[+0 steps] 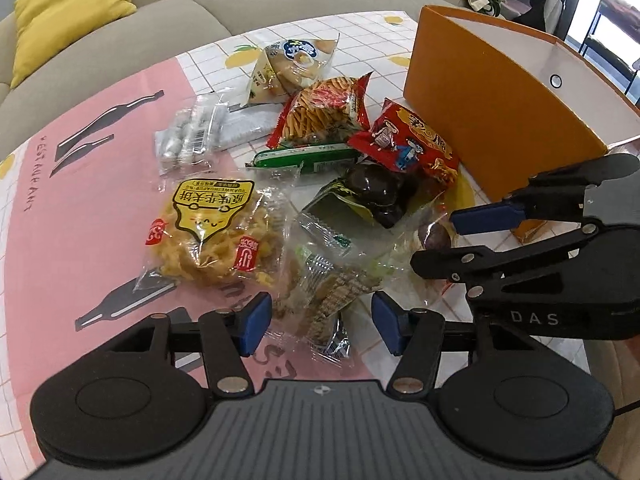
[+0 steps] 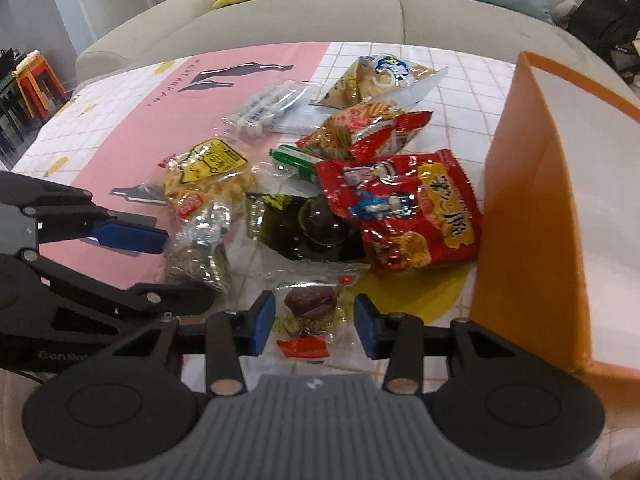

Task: Organize snacks
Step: 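Grasp the clear cookie packet with the left tool while the right tool grasps the chocolate pack, then carry both packets into the orange box and open both tools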

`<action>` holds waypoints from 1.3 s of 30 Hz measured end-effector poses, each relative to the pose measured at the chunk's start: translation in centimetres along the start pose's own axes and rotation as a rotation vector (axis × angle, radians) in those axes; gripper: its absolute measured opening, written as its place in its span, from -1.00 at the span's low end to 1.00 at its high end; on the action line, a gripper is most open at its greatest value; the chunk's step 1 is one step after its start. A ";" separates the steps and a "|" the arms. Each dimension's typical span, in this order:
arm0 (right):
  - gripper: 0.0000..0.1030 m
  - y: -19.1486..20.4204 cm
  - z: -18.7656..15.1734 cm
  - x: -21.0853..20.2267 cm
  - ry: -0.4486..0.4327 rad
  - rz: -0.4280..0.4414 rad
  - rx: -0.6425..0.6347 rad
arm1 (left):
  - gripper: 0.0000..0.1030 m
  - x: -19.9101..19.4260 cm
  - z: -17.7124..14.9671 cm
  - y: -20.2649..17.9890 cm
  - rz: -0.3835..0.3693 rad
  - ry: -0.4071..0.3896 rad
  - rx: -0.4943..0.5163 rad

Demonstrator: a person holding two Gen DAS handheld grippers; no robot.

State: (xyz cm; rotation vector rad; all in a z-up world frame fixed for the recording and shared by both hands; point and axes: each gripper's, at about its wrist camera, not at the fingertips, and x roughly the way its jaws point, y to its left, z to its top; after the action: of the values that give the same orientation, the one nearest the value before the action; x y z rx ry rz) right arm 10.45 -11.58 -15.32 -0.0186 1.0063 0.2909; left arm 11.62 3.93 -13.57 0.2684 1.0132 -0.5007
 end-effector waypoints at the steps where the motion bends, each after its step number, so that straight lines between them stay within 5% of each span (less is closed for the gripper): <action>1: -0.17 -0.1 0.0 0.0 -0.001 -0.006 -0.004 | 0.31 0.1 0.0 0.0 -0.003 -0.001 -0.002; 18: -0.21 0.0 -0.2 0.7 -0.002 -0.034 -0.004 | 0.09 1.1 -1.0 0.1 0.053 0.020 -0.110; 30: -0.31 0.9 -0.3 -1.1 0.010 -0.032 -0.003 | -0.06 -1.9 -2.1 0.2 0.059 0.047 -0.283; 39: -0.31 2.1 -0.1 -4.2 -0.010 -0.041 -0.019 | -0.11 -5.3 -2.0 0.0 0.056 -0.021 -0.338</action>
State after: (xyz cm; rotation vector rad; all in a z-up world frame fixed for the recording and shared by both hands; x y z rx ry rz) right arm 7.73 -10.51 -11.65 -0.0543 0.9918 0.2631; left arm 7.80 6.27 -10.01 -0.0105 1.0489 -0.2745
